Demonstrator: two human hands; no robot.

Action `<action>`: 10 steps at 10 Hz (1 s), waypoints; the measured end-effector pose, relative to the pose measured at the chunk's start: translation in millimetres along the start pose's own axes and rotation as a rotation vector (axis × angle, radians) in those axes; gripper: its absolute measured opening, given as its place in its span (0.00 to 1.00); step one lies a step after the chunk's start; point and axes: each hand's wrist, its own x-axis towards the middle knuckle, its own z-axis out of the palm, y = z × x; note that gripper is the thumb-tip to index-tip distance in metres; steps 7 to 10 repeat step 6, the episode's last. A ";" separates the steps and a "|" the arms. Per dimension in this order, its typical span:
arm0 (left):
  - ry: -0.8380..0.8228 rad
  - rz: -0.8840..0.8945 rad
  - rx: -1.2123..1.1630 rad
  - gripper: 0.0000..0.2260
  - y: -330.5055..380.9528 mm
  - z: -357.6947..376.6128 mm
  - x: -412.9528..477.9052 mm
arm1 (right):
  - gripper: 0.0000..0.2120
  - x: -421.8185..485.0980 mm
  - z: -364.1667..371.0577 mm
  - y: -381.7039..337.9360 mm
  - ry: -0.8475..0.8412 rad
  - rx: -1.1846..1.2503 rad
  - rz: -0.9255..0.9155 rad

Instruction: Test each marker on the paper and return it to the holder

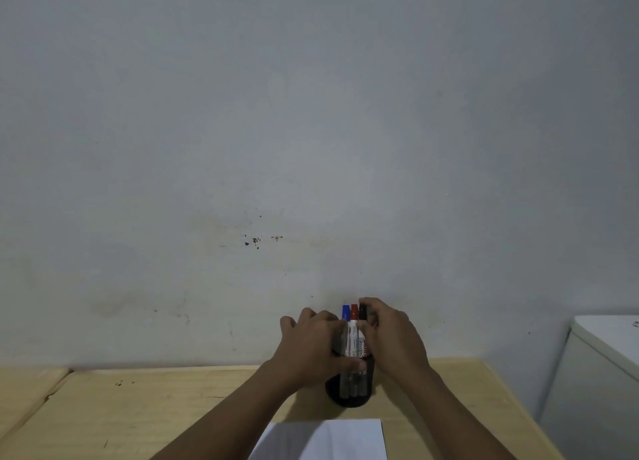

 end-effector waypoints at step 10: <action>0.167 -0.123 0.065 0.34 -28.1 -56.2 -58.0 | 0.19 -37.2 -39.4 -58.5 0.026 -0.104 -0.084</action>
